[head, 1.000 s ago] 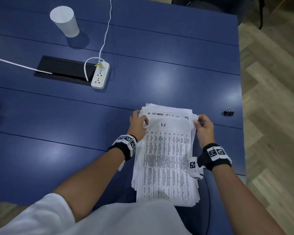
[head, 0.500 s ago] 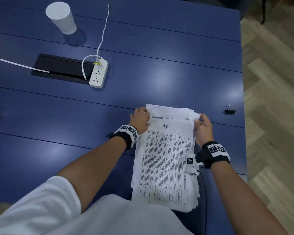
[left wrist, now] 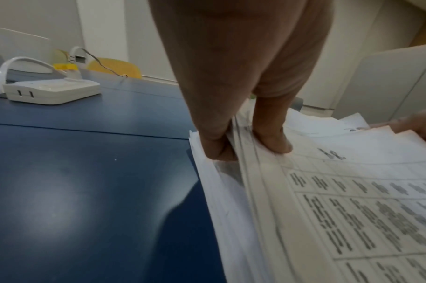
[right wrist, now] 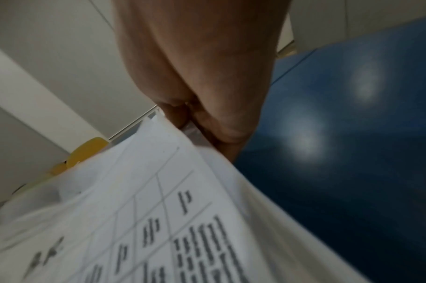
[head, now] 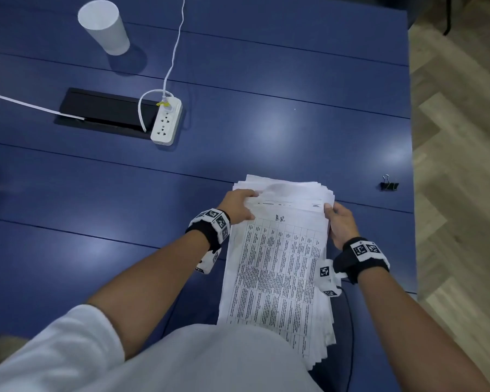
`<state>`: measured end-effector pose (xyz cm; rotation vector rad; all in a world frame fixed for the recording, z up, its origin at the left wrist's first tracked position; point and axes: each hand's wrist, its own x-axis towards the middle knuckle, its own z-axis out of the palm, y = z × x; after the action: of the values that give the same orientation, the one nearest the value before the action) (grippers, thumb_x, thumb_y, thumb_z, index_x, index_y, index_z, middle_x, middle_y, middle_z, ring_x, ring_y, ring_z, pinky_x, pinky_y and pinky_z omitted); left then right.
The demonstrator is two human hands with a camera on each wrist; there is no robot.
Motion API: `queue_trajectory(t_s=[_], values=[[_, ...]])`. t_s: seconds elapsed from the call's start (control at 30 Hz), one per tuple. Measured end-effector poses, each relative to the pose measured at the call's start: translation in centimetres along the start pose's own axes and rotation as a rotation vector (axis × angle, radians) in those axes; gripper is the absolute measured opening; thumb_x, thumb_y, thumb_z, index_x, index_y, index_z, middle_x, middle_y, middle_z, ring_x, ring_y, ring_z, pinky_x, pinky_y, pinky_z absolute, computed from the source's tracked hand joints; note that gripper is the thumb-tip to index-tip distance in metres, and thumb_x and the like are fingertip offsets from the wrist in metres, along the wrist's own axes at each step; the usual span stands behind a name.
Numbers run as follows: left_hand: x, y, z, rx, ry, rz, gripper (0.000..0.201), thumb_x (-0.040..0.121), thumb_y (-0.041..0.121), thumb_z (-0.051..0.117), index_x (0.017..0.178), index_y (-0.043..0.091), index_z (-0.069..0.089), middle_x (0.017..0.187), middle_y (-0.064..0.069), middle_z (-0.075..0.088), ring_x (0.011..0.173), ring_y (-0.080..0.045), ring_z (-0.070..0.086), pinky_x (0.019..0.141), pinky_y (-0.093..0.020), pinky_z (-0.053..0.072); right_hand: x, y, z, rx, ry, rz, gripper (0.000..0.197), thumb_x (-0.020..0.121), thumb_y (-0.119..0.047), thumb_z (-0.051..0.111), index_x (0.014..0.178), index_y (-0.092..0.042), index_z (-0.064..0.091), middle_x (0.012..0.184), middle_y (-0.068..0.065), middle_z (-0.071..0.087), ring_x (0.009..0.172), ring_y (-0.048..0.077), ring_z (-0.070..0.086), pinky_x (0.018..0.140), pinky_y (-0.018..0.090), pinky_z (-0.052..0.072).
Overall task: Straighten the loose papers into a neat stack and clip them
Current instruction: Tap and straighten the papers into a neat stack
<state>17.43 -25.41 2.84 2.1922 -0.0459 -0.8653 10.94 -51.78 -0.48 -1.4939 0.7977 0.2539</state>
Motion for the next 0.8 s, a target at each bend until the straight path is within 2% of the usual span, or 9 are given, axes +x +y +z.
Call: queue_trajectory(t_s=[0.1, 0.17, 0.27, 0.33, 0.43, 0.53, 0.6, 0.67, 0.8], values=[[-0.3, 0.0, -0.7, -0.034, 0.126, -0.030, 0.049, 0.065, 0.006, 0.083, 0.106, 0.017, 0.058, 0.112, -0.009, 0.060, 0.086, -0.019, 0.057, 0.073, -0.026, 0.047, 0.6, -0.3, -0.3, -0.239, 0.081, -0.096, 0.022, 0.099, -0.020, 0.051, 0.091, -0.009, 0.069, 0.073, 0.005, 0.066, 0.057, 0.009, 0.058, 0.055, 0.022, 0.048], [-0.5, 0.0, -1.1, -0.029, 0.167, -0.050, 0.048, 0.062, 0.008, 0.085, 0.102, 0.013, 0.059, 0.104, -0.006, 0.056, 0.087, -0.020, 0.055, 0.072, -0.025, 0.044, 1.0, -0.5, -0.5, -0.430, 0.126, -0.181, 0.032, 0.095, -0.023, 0.058, 0.083, 0.006, 0.065, 0.068, 0.015, 0.064, 0.060, 0.017, 0.053, 0.056, 0.029, 0.046], [-0.6, -0.3, -1.1, -0.009, 0.208, -0.065, 0.041, 0.065, 0.005, 0.083, 0.100, 0.012, 0.063, 0.108, -0.007, 0.054, 0.086, -0.021, 0.053, 0.073, -0.029, 0.049, 1.1, -0.9, -0.3, -0.588, 0.211, -0.241, 0.035, 0.089, -0.019, 0.066, 0.073, 0.011, 0.059, 0.062, 0.020, 0.056, 0.059, 0.021, 0.046, 0.054, 0.028, 0.038], [-0.7, -0.5, -0.8, -0.021, 0.256, -0.063, 0.036, 0.068, 0.001, 0.079, 0.096, 0.014, 0.061, 0.102, -0.007, 0.053, 0.081, -0.024, 0.054, 0.071, -0.034, 0.054, 1.1, -1.3, 0.1, -0.564, 0.242, -0.249, 0.018, 0.085, -0.013, 0.071, 0.086, 0.004, 0.064, 0.073, 0.018, 0.064, 0.065, 0.025, 0.055, 0.064, 0.029, 0.046], [-1.0, -0.4, -0.4, -0.036, 0.335, 0.021, 0.026, 0.070, -0.005, 0.072, 0.088, 0.013, 0.064, 0.084, -0.004, 0.055, 0.079, -0.028, 0.057, 0.073, -0.039, 0.055, 0.8, -1.5, 0.3, -0.493, 0.238, -0.222, 0.029, 0.085, -0.005, 0.069, 0.107, -0.012, 0.052, 0.079, 0.011, 0.058, 0.062, 0.020, 0.052, 0.067, 0.027, 0.043], [-1.0, 0.3, -0.8, -0.095, 0.328, 0.140, 0.019, 0.071, -0.007, 0.073, 0.080, 0.008, 0.063, 0.078, -0.004, 0.057, 0.072, -0.019, 0.052, 0.071, -0.032, 0.052, 0.7, -1.7, 0.0, -0.502, 0.183, -0.248, 0.031, 0.086, 0.002, 0.061, 0.108, -0.015, 0.049, 0.072, 0.014, 0.058, 0.057, 0.016, 0.047, 0.062, 0.025, 0.043], [-0.7, 1.1, -1.3, -0.152, 0.302, 0.157, 0.017, 0.073, -0.005, 0.073, 0.081, 0.006, 0.064, 0.072, -0.001, 0.055, 0.066, -0.013, 0.050, 0.062, -0.014, 0.046, 1.1, -1.8, 0.0, -0.491, 0.167, -0.252, 0.032, 0.084, 0.008, 0.052, 0.104, -0.017, 0.050, 0.066, 0.013, 0.056, 0.057, 0.017, 0.046, 0.059, 0.026, 0.044], [-0.1, 2.0, -1.8, -0.151, 0.298, 0.150, 0.015, 0.074, -0.005, 0.072, 0.083, 0.004, 0.064, 0.067, -0.001, 0.054, 0.061, -0.010, 0.048, 0.052, -0.002, 0.037, 1.8, -2.0, 0.0, -0.479, 0.168, -0.249, 0.033, 0.083, 0.009, 0.050, 0.101, -0.019, 0.051, 0.075, 0.016, 0.062, 0.060, 0.018, 0.050, 0.057, 0.025, 0.045], [2.1, 2.7, -2.2, -0.137, 0.318, 0.063, 0.011, 0.081, -0.004, 0.065, 0.085, 0.003, 0.057, 0.081, -0.009, 0.056, 0.068, -0.018, 0.049, 0.043, -0.006, 0.037, 3.0, -2.1, 0.1, -0.473, 0.088, -0.109, 0.011, 0.086, -0.002, 0.062, 0.096, -0.002, 0.057, 0.075, 0.011, 0.062, 0.059, 0.020, 0.052, 0.056, 0.027, 0.043]])
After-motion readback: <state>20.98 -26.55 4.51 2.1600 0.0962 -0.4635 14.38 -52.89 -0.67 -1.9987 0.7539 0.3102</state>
